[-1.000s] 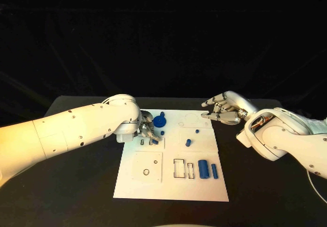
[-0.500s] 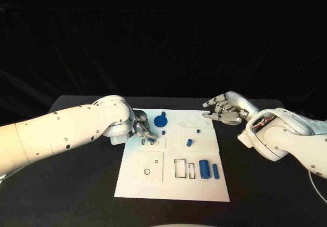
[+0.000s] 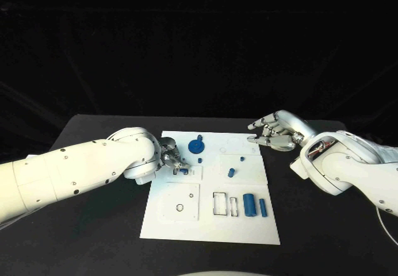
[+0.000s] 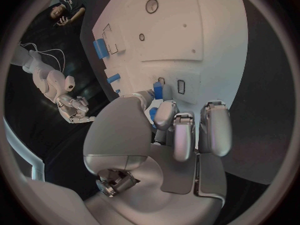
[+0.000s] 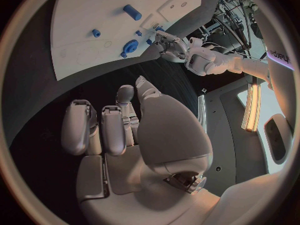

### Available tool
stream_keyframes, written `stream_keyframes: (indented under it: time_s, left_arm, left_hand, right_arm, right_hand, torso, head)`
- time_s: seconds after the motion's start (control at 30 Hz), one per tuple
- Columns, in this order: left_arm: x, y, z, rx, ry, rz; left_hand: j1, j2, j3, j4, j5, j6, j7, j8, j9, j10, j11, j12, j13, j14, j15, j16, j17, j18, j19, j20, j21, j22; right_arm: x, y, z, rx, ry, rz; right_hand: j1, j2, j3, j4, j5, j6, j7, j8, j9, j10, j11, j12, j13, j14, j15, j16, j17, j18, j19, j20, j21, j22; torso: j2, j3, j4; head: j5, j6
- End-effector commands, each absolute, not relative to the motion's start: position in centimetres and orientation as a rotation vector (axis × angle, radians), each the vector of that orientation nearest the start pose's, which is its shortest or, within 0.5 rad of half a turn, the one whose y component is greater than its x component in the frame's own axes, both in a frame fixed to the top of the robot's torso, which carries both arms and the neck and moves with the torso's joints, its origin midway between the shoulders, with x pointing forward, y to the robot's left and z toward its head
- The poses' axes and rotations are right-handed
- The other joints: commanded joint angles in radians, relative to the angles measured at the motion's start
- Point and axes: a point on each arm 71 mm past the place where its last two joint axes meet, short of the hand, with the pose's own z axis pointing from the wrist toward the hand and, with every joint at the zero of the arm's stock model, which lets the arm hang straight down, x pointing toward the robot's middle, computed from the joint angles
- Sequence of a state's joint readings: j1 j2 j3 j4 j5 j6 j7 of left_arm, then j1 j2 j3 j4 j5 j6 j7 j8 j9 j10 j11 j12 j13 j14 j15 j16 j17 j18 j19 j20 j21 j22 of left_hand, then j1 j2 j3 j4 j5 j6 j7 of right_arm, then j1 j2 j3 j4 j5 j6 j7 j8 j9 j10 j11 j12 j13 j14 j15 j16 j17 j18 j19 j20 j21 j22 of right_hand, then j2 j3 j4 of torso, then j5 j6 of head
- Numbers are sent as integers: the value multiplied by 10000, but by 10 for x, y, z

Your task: Assemble the parts on the task board

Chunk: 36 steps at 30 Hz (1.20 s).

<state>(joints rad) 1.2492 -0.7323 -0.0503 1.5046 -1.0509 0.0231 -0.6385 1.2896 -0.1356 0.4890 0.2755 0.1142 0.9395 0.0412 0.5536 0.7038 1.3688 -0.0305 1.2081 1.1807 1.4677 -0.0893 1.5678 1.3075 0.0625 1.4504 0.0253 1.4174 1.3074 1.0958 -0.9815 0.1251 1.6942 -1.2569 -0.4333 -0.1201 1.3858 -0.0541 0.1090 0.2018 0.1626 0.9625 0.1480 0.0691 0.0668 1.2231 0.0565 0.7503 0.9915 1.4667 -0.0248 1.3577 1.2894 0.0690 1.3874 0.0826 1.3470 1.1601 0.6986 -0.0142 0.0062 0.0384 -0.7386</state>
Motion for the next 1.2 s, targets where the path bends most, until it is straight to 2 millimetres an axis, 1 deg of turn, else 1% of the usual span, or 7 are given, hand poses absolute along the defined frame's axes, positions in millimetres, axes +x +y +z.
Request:
stream_keyframes:
  time_s: [0.03,0.13,0.2,0.47,0.8,1.0,1.2]
  left_arm:
    - [489,172,-204,-2273,21628,-3560]
    - [488,169,-205,-2029,21487,-3482]
    - [487,168,-205,-1813,21449,-3413]
    - [484,165,-208,-1118,21819,-3109]
    - [484,164,-211,-694,22231,-2852]
    - [484,165,-212,-481,22338,-2692]
    - [483,165,-213,-275,22512,-2601]
  left_hand:
    - [-88,29,1506,-1449,-41,70,-17,45,14,29,-6,7,-5,1031,35,30,2633,-94,76,11,42,456]
    - [-90,29,1507,-1448,-41,71,-18,45,15,30,-6,8,-4,1031,35,30,2633,-95,78,11,44,459]
    - [-101,28,1510,-1445,-45,72,-20,47,18,33,-6,11,-2,1031,34,30,2633,-99,86,11,53,474]
    - [-132,16,1520,-1445,-76,71,-25,50,28,18,-11,-21,-39,1031,32,30,2633,-101,95,9,62,487]
    - [-149,7,1528,-1452,-111,64,-29,50,36,27,-14,-6,-23,1031,29,30,2633,-103,100,7,66,494]
    - [-145,5,1541,-1469,-125,58,-33,50,41,29,-18,-2,-20,1031,27,30,2633,-105,104,6,71,502]
    - [-144,3,1542,-1473,-129,58,-34,50,42,36,-19,10,-7,1031,27,30,2633,-108,110,5,79,514]
  right_arm:
    - [460,-227,-153,1648,15682,7832]
    - [460,-227,-153,1650,15697,7822]
    - [460,-227,-154,1651,15707,7824]
    - [460,-226,-154,1655,15748,7846]
    - [460,-225,-155,1649,15777,7884]
    - [460,-225,-155,1649,15787,7887]
    - [460,-224,-155,1633,15793,7913]
  right_hand:
    - [-122,-3,-7,59,61,86,-11,18,7,-42,-3,-25,-10,401,35,-42,-1,143,-62,7,-41,-14]
    - [-128,-1,-9,68,65,87,-11,18,7,-42,-3,-26,-14,402,35,-43,0,144,-63,7,-44,-17]
    - [-133,1,-12,77,70,88,-11,19,7,-42,-4,-28,-17,402,35,-44,0,145,-64,7,-47,-21]
    - [-133,1,-12,77,70,88,-11,19,7,-42,-4,-28,-17,402,35,-44,0,145,-64,7,-47,-21]
    - [-133,1,-12,77,70,88,-11,19,7,-42,-4,-28,-17,402,35,-44,0,145,-64,7,-47,-21]
    - [-150,8,-20,106,83,90,-12,20,7,-31,-4,-9,-12,403,34,-55,-7,147,-67,6,-56,-35]
    - [-150,8,-20,106,83,90,-12,20,7,-31,-4,-9,-12,403,34,-55,-7,147,-67,6,-56,-35]
  torso:
    - [16,-3,-20]
    - [22,-3,-22]
    - [21,5,-20]
    - [13,13,-8]
    - [18,6,-24]
    - [15,5,-5]
    - [15,4,-20]
  head:
    - [16,-3]
    - [24,-8]
    - [22,-11]
    - [37,-51]
    - [70,-83]
    - [51,-90]
    - [76,-101]
